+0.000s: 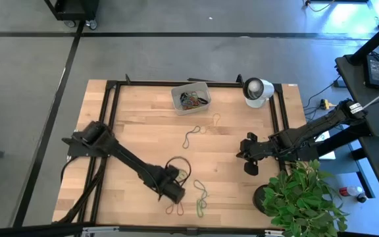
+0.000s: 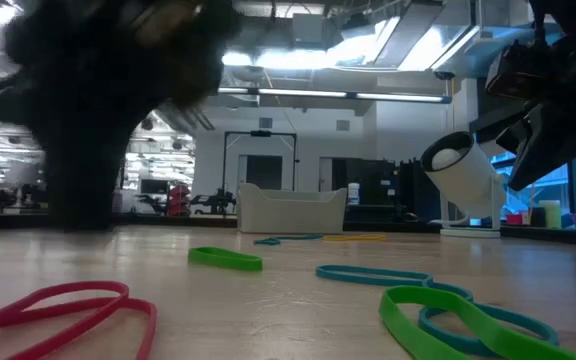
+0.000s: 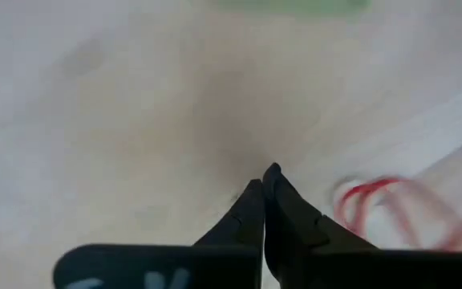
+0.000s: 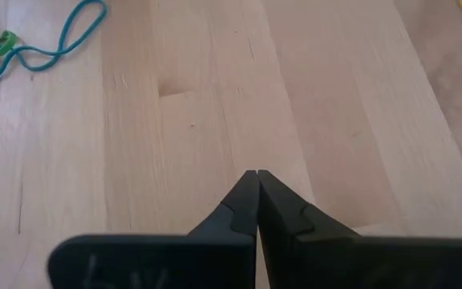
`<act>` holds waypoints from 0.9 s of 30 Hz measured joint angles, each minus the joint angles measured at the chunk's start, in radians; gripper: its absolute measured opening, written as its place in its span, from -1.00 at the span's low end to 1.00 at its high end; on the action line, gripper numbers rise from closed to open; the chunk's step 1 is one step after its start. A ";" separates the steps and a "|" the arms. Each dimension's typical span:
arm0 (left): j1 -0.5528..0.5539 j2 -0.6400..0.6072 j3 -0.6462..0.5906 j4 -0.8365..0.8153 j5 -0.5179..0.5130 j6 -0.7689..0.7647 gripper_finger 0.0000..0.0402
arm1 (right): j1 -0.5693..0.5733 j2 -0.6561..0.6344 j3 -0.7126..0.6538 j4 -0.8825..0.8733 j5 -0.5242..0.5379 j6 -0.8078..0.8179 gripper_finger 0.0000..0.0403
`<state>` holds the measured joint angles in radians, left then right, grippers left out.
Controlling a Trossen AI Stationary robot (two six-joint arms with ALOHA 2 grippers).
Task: Pick and place rubber bands into bin
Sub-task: Put the black rubber band into the gray bin
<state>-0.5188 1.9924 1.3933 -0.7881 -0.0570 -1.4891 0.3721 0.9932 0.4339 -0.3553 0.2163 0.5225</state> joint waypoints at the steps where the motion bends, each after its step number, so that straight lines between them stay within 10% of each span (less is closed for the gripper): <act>1: 0.007 -0.027 0.000 -0.010 -0.032 0.009 -0.98 | 0.000 0.000 0.000 0.000 0.000 -0.002 -0.96; 13: 0.245 -0.253 0.002 -0.149 -0.370 0.405 -0.98 | -0.001 0.000 0.000 0.001 0.001 -0.004 -0.96; 27: 0.670 -0.322 0.003 0.216 -0.781 1.083 -0.93 | -0.036 0.000 0.000 0.008 0.112 0.137 -0.96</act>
<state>0.1511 1.6706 1.3960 -0.5719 -0.8376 -0.4063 0.3364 0.9936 0.4339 -0.3476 0.3281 0.6599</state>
